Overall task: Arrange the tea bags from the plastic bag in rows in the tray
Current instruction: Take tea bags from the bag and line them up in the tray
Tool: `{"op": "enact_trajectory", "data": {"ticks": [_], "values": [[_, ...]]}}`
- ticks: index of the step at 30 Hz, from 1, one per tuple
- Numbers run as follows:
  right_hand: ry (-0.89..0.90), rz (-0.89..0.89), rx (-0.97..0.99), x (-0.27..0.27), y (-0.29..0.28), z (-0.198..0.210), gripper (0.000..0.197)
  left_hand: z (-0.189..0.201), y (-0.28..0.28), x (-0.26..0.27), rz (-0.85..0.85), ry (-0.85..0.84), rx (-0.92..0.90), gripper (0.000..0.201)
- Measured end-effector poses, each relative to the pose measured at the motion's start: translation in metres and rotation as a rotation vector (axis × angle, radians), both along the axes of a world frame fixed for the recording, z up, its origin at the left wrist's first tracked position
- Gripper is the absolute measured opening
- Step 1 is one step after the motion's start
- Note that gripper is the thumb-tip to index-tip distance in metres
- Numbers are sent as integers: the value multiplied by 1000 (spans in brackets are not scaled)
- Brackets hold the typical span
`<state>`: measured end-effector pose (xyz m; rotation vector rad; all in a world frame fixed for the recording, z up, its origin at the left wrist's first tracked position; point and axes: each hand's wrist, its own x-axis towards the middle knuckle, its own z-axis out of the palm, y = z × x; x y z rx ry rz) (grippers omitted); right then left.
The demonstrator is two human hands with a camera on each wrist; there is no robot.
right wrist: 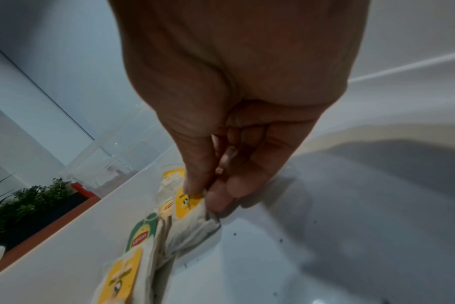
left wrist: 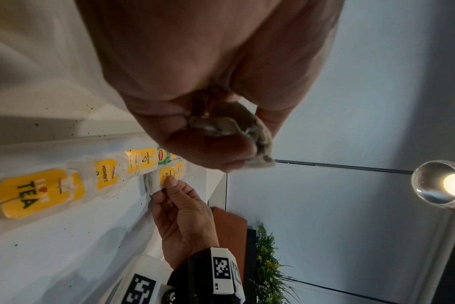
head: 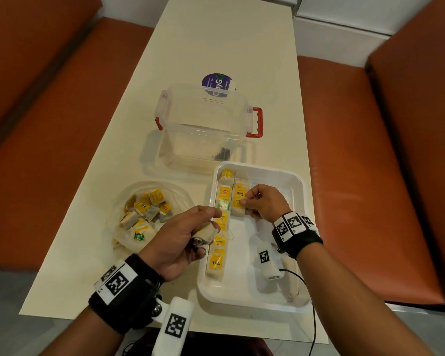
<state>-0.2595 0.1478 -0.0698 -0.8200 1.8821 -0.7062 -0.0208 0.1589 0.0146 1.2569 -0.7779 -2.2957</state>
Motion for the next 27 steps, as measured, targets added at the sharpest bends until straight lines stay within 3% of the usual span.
{"op": "enact_trajectory", "data": {"ticks": [8, 21, 27], "values": [[1, -10, -8, -3, 1, -1, 20, -2, -2, -1, 31, 110, 78, 25], [23, -30, -29, -7, 3, -2, 27, -2, -1, -7, 45, 168, -28, 46], [78, -2, -104, 3, 16, 32, 22, -5, -5, -11, 59, 122, -70, 42]]}}
